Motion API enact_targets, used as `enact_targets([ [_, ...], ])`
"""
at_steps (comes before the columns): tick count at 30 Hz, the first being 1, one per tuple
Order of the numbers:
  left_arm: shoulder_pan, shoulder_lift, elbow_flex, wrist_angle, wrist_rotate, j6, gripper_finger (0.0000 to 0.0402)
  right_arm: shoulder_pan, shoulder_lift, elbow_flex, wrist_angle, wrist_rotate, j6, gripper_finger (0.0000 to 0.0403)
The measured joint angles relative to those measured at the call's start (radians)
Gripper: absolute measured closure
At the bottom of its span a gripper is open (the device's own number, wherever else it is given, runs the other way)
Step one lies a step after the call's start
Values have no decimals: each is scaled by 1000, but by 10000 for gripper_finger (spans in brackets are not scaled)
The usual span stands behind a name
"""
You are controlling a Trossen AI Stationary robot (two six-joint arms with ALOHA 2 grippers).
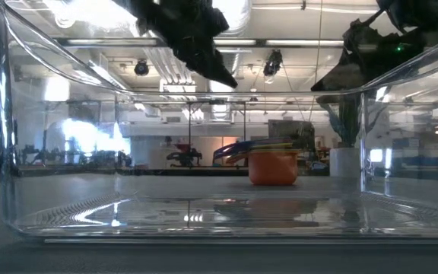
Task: Nest measuring cups in basket
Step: Adjust the stacked measuring cups on the table
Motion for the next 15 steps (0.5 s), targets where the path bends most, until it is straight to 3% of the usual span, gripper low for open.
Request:
enact_targets([
  [9, -20, 242, 342, -381, -1, 71, 150, 0, 0, 0, -10, -5, -1, 165],
  [15, -12, 362, 501, -553, -11, 128, 150, 0, 0, 0, -50, -6, 7, 165],
])
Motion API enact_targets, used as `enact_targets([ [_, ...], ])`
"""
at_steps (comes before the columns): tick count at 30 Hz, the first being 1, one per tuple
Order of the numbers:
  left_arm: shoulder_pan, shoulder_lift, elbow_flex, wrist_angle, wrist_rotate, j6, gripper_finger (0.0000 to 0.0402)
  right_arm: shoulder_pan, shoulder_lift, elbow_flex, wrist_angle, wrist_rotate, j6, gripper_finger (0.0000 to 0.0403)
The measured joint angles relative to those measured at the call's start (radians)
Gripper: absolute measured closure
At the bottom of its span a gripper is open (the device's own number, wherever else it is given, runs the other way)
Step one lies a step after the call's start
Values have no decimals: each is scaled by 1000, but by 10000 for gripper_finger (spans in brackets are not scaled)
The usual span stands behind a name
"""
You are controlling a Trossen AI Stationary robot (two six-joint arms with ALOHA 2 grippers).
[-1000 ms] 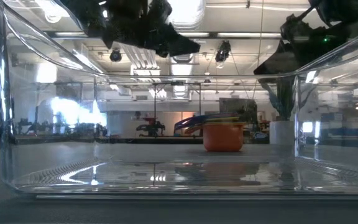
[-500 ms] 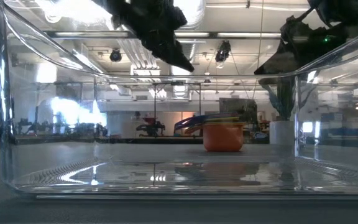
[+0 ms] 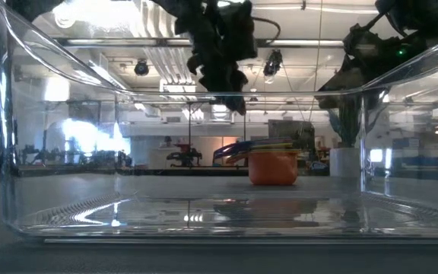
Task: Nest measuring cups in basket
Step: Adjust the stacked measuring cups on the table
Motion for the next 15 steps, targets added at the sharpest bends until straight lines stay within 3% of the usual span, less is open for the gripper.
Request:
enact_targets([
  [6, 0, 54, 74, -69, -40, 30, 150, 0, 0, 0, -10, 0, 11, 165],
  [15, 11, 21, 68, -79, -44, 2, 150, 0, 0, 0, -8, 0, 11, 165],
])
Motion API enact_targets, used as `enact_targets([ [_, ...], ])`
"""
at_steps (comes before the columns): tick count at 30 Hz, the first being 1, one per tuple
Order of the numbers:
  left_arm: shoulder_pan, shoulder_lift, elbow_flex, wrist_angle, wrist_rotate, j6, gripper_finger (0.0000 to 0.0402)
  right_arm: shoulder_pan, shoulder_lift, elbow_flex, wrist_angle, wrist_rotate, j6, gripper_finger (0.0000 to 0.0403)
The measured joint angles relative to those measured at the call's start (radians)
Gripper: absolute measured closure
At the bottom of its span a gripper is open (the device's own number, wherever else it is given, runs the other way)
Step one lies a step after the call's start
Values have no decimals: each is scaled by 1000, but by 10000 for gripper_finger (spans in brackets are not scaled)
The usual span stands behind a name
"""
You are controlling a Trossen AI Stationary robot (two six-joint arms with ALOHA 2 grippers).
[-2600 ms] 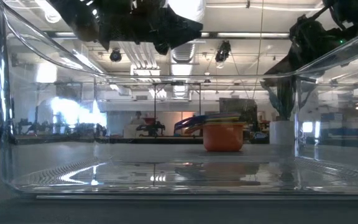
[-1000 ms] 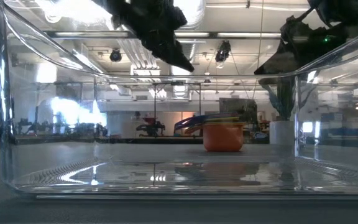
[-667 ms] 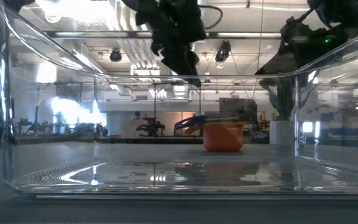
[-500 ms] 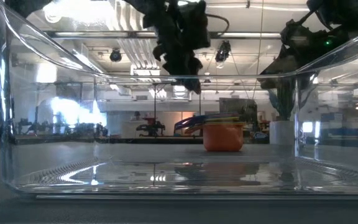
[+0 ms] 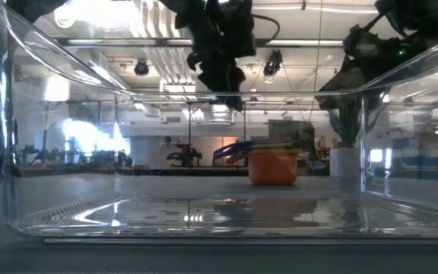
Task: Nest measuring cups in basket
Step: Adjust the stacked measuring cups on the table
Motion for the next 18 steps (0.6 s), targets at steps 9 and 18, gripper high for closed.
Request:
enact_targets([
  [9, 21, 0, -64, 24, -53, -55, 150, 0, 0, 0, 0, 1, -1, 165],
  [18, 25, -8, -65, 35, -51, -44, 151, 0, 0, 0, -2, 8, -1, 165],
])
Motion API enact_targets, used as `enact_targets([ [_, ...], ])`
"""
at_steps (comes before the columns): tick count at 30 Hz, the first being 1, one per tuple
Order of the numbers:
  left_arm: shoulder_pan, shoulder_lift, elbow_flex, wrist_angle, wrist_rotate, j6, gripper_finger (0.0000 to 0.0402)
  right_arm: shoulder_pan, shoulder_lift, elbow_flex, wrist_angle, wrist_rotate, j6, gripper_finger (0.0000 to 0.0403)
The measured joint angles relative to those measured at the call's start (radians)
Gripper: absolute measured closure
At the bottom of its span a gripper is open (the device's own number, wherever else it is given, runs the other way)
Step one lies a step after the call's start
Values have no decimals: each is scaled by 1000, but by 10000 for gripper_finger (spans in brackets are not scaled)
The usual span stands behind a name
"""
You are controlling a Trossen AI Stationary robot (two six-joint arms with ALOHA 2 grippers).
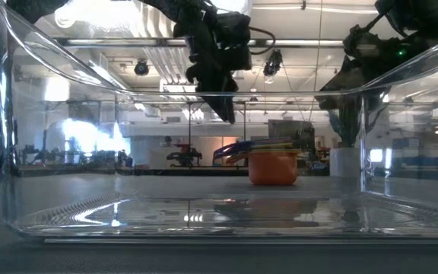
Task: Nest measuring cups in basket
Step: Adjust the stacked measuring cups on the table
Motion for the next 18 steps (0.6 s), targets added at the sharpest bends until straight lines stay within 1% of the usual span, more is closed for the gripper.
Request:
enact_targets([
  [7, -8, -8, -1, 9, 3, -24, 155, 0, 0, 0, -19, 0, 2, 165],
  [11, -30, -36, -1, 23, 6, -16, 171, 0, 0, 0, -50, 0, 30, 165],
  [14, -24, -59, -4, 25, 8, -15, 185, 0, 0, 0, -50, 0, 29, 165],
  [18, -13, -104, -63, 63, 6, -21, 200, 0, 0, 0, -49, 0, 28, 165],
])
